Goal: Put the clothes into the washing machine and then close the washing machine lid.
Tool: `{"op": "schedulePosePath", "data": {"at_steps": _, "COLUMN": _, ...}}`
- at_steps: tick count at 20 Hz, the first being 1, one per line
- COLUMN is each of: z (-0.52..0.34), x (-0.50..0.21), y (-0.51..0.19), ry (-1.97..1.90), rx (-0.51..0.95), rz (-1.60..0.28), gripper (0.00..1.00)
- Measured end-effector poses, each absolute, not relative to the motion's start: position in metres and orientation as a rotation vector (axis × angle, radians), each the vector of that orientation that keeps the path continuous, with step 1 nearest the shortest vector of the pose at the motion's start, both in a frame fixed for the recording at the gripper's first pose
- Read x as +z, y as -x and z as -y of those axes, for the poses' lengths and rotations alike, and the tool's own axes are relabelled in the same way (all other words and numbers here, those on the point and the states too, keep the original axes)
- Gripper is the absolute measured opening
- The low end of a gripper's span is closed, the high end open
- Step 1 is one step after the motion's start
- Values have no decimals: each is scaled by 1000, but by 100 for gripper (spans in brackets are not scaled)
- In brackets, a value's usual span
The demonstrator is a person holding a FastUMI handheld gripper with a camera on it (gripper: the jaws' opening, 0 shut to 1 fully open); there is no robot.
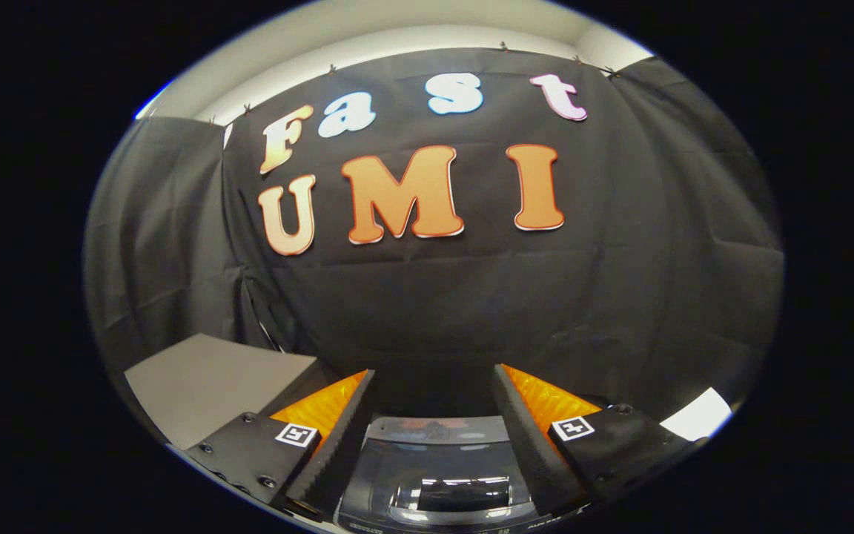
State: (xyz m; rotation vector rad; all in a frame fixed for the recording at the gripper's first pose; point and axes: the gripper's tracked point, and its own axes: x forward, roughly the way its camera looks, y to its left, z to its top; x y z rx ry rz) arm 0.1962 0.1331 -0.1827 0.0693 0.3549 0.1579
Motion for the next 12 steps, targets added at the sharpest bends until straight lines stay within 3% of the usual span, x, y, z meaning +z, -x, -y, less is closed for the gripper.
{"op": "schedulePosePath", "data": {"at_steps": 12, "z": -74, "x": -91, "y": -162, "ry": -23, "rx": 103, "rz": -212, "gripper": 99}}
